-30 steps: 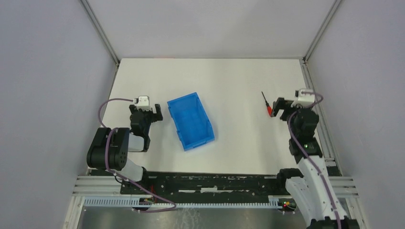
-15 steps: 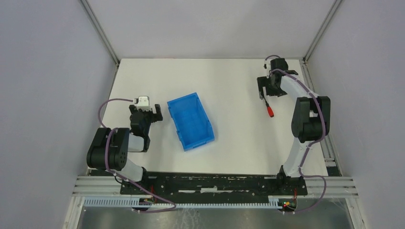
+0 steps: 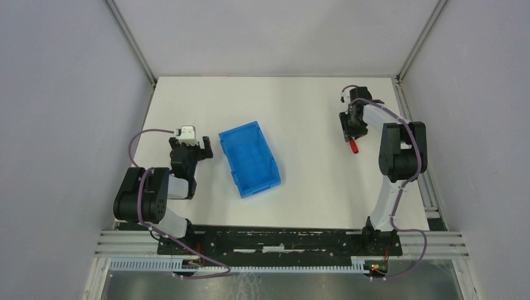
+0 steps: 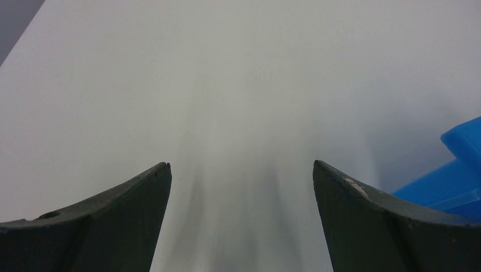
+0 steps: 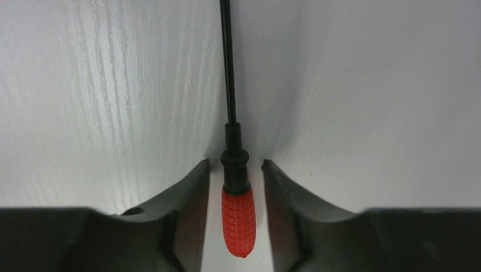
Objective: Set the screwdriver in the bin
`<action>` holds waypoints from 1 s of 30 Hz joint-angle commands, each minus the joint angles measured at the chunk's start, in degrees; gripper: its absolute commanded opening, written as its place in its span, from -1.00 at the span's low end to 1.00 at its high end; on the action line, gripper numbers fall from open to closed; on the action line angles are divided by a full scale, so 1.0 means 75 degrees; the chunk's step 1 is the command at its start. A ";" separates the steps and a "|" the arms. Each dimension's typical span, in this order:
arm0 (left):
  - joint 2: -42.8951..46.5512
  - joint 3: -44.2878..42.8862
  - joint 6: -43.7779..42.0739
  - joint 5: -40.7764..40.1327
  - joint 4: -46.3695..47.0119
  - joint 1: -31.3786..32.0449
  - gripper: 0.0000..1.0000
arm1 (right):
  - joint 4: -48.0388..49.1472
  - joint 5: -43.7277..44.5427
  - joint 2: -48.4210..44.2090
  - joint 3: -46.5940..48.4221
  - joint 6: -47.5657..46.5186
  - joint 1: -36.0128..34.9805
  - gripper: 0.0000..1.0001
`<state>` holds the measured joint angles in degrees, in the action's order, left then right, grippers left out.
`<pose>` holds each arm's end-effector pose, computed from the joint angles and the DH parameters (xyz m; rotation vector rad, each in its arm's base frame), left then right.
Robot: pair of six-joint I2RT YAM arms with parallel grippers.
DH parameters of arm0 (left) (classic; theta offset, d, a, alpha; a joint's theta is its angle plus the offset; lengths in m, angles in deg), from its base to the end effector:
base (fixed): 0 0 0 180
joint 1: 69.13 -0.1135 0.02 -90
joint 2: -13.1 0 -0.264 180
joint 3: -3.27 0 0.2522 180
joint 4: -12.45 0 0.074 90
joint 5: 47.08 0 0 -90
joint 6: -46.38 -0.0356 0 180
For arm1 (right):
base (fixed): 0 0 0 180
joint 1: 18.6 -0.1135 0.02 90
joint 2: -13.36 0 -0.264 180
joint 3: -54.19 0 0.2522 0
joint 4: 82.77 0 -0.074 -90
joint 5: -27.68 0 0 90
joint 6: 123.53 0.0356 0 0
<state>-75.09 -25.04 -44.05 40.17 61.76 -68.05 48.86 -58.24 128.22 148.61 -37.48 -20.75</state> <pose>0.2459 -0.0029 0.1391 -0.0119 1.7551 0.0339 0.4067 0.0127 0.1629 -0.1290 2.7681 -0.1068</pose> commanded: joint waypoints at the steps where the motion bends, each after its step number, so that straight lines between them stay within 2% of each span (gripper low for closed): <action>1: 0.0086 -0.0029 0.0244 -0.0030 0.0299 0.0008 1.00 | -0.0392 0.0075 0.0214 0.0045 -0.0077 0.0015 -0.74; 2: 0.0086 -0.0029 0.0244 -0.0024 0.0298 0.0008 1.00 | -0.0611 0.0077 0.0158 0.0258 -0.0063 0.0021 -0.98; 5: 0.0086 -0.0029 0.0244 -0.0032 0.0298 0.0008 1.00 | -0.1368 0.0016 -0.0201 0.1050 -0.0011 0.0013 -1.00; 10: 0.0086 -0.0029 0.0244 -0.0031 0.0298 0.0008 1.00 | -0.3599 -0.0043 -0.0600 0.2928 -0.0069 0.0034 -1.00; 13: 0.0086 -0.0029 0.0244 -0.0028 0.0298 0.0008 1.00 | -0.3837 0.0227 -0.1123 0.3062 0.0190 0.0026 -1.00; 20: 0.0086 -0.0029 0.0243 -0.0029 0.0298 0.0008 1.00 | -0.3643 -0.0321 -0.1825 0.2972 0.0998 -0.0174 -1.00; 22: 0.0086 -0.0029 0.0244 -0.0028 0.0298 0.0008 1.00 | -0.3377 -0.0428 -0.2057 0.2912 0.1259 -0.0780 -1.00; 25: 0.0086 -0.0029 0.0244 -0.0030 0.0298 0.0008 1.00 | -0.2786 -0.0527 -0.2250 0.2983 0.1748 -0.2267 -1.00; 30: 0.0080 -0.0023 0.0244 -0.0038 0.0298 0.0008 1.00 | -0.1891 -0.0527 -0.1838 0.3294 0.2450 -0.4706 -1.00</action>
<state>-75.09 -25.04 -44.05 40.17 61.76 -68.05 29.16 -60.36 114.48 169.86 -24.87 -44.73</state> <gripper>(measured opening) 0.997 0.044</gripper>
